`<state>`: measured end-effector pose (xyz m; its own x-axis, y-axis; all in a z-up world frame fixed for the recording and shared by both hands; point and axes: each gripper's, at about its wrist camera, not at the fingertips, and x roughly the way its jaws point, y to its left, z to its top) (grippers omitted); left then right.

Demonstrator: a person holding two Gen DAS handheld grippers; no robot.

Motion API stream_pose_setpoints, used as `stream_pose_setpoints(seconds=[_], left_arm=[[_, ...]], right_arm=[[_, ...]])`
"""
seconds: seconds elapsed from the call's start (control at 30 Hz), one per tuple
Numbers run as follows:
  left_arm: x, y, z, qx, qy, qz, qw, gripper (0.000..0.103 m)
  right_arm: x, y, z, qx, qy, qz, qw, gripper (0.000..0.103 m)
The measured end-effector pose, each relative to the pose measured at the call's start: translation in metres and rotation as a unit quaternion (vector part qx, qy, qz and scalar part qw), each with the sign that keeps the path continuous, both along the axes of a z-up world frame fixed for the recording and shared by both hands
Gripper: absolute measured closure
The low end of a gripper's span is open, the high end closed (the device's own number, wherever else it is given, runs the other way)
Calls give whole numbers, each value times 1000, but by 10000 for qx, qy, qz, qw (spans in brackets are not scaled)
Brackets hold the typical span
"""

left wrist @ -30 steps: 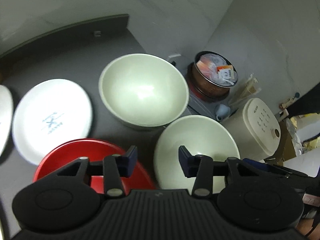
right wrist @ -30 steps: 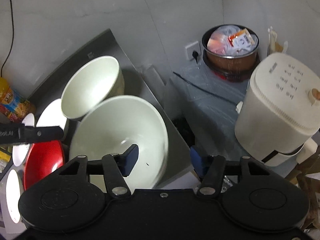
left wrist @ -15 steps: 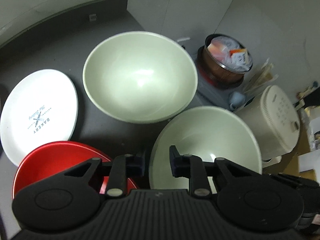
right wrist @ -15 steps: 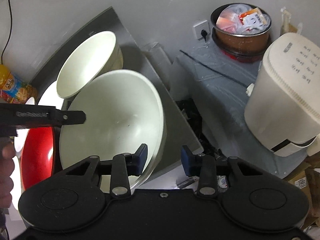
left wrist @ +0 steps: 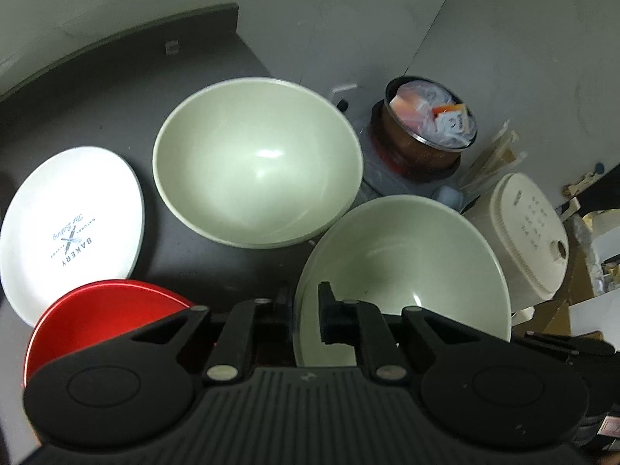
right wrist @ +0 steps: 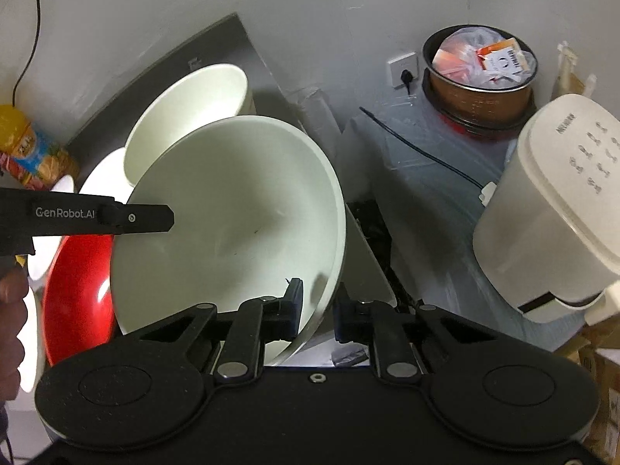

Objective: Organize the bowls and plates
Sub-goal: 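Grasp the large cream bowl rim with the right tool and lift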

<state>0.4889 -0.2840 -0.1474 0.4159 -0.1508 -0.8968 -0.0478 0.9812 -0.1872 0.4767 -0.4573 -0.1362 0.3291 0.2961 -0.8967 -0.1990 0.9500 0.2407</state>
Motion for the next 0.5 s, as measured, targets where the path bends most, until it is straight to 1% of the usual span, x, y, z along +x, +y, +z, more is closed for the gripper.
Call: stream_pose_setpoints(seconds=[0.1,0.3,0.37,0.43,0.5], left_arm=[[-8,6,13,-78,-82,34,9999,92],[-26,24,40,-246,-251,-98,9993,92],[-31,29,47,-230,-328,-175,9990,92],[-37,36,54,-206,-468,-238,9984,92],[-43,44,58,-243,-442,-194,9985,92]], right_arm=[[-9,3,12,36,-86,-104,9999,87],[-25,15,39,87,-351,-235,9991,87],[-31,21,44,69,-432,-248,9987,87],[-36,31,46,-53,-512,-190,9985,87],[-40,38,49,-33,-464,-262,9986,87]])
